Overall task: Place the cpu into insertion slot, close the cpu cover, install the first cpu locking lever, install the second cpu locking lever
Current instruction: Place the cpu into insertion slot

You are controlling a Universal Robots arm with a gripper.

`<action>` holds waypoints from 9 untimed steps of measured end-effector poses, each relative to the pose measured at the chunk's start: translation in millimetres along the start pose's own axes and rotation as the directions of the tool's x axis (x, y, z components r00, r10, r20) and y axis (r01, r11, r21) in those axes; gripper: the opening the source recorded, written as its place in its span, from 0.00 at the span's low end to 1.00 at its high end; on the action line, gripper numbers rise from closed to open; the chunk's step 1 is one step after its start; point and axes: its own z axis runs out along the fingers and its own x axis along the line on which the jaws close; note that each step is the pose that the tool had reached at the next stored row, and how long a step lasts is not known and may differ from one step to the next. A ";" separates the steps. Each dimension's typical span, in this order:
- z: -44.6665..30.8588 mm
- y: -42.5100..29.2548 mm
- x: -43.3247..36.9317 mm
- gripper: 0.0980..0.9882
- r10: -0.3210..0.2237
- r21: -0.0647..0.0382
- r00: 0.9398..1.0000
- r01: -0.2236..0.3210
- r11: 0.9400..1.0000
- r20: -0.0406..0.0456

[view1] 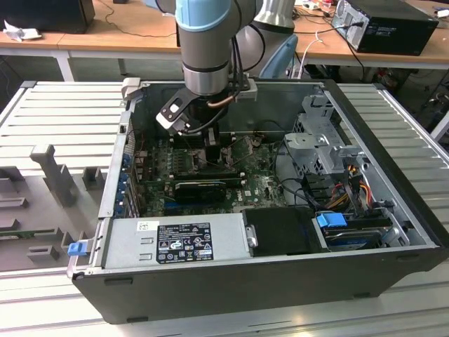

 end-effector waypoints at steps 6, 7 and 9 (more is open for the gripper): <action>5.5 2.4 -0.1 0.48 0.001 0.008 1.000 -0.001 1.000 0.000; 5.7 2.6 -0.1 0.48 0.001 0.008 1.000 -0.001 1.000 0.000; 6.2 3.9 -0.1 0.48 0.002 0.010 1.000 -0.002 1.000 0.000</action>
